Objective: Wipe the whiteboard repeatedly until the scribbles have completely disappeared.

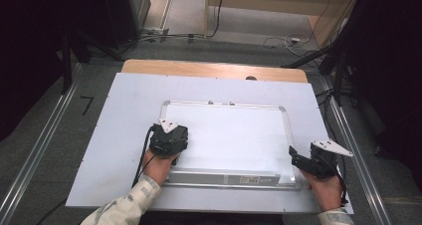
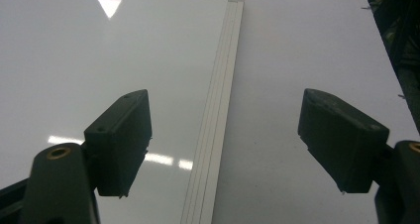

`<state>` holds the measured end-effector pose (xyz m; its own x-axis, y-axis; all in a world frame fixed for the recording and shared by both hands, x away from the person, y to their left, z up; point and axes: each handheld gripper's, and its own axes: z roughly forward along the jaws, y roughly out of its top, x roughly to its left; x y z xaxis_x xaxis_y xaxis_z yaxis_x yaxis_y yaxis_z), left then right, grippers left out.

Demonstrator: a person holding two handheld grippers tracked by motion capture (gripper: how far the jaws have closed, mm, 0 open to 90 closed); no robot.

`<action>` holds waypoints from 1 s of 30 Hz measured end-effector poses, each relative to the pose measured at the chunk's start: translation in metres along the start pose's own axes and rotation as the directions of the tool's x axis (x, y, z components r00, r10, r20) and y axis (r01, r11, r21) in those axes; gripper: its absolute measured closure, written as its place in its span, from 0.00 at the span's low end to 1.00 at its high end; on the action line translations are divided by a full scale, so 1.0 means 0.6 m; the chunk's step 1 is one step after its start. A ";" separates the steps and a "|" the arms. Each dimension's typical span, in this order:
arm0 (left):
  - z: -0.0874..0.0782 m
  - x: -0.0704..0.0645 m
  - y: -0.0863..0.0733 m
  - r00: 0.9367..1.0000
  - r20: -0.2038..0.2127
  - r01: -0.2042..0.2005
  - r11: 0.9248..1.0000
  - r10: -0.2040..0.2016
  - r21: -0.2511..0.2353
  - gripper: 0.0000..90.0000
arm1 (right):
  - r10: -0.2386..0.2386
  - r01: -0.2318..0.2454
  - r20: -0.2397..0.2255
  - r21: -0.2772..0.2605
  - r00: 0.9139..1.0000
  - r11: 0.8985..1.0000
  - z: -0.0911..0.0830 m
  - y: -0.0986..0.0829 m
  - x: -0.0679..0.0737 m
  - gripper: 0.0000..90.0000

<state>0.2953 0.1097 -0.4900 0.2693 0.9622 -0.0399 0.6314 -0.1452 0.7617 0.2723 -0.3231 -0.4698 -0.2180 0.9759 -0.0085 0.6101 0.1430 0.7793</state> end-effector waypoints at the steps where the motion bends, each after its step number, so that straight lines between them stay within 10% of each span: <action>1: 0.002 -0.002 0.002 1.000 0.004 -0.005 1.000 0.005 0.002 0.44 | 0.000 0.000 0.000 0.001 1.000 1.000 0.000 0.000 0.001 0.22; 30: 0.053 0.049 0.050 0.997 -0.072 0.034 0.999 -0.034 -0.005 0.44 | 0.007 -0.007 0.000 -0.001 1.000 1.000 -0.003 -0.001 -0.002 0.22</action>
<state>0.3453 0.1264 -0.4892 0.1944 0.9807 -0.0191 0.6369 -0.1114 0.7629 0.2710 -0.3248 -0.4693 -0.2137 0.9769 -0.0030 0.6107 0.1360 0.7801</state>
